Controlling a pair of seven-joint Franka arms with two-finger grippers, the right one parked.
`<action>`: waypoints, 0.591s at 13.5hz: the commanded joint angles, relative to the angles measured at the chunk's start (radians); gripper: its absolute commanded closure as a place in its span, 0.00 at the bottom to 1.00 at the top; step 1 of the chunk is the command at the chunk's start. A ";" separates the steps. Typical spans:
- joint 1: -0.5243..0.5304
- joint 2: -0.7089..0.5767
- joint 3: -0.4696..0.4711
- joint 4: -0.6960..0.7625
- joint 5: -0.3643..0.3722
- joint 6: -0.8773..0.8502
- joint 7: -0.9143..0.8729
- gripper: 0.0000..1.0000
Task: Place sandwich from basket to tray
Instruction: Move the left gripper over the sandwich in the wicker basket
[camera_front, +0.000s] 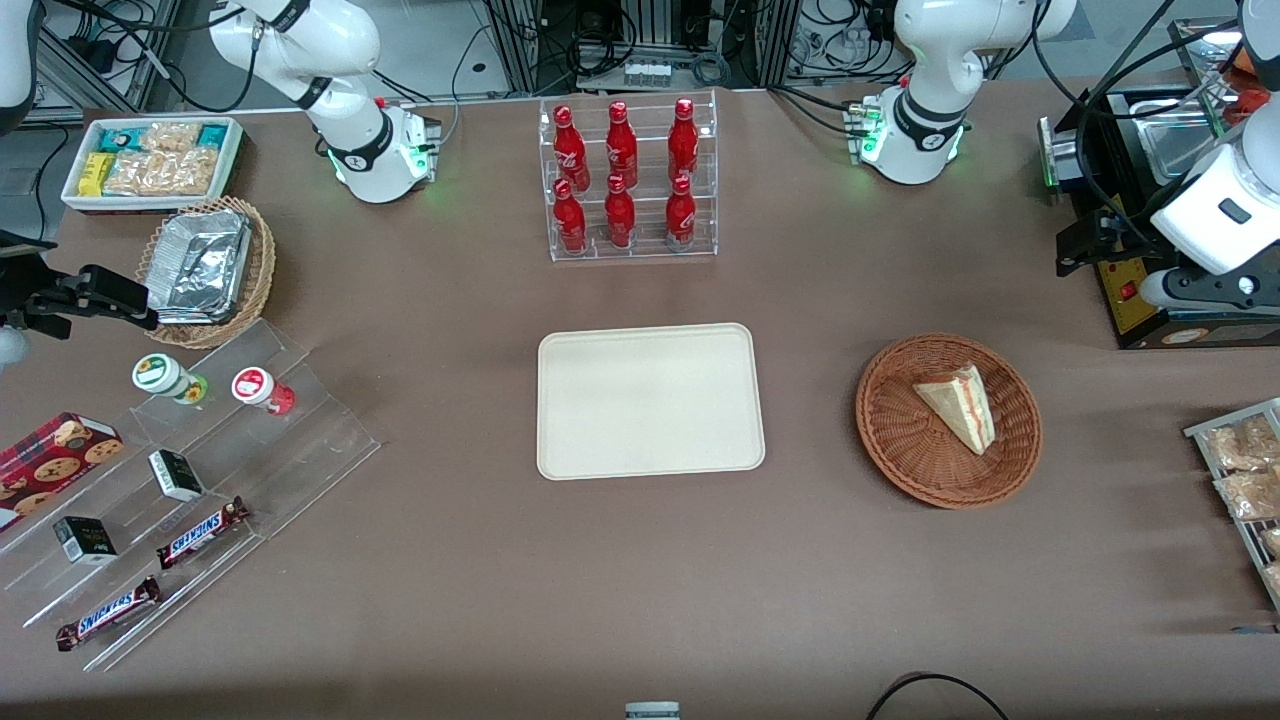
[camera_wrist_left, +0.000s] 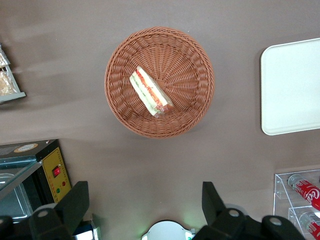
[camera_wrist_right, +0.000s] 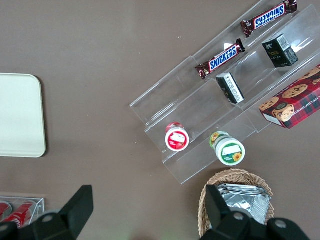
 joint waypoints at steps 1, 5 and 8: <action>0.007 0.011 -0.005 0.033 0.010 -0.033 0.003 0.00; 0.005 0.019 -0.005 0.013 0.013 -0.004 -0.020 0.00; 0.005 0.016 -0.005 -0.059 0.015 0.077 -0.028 0.00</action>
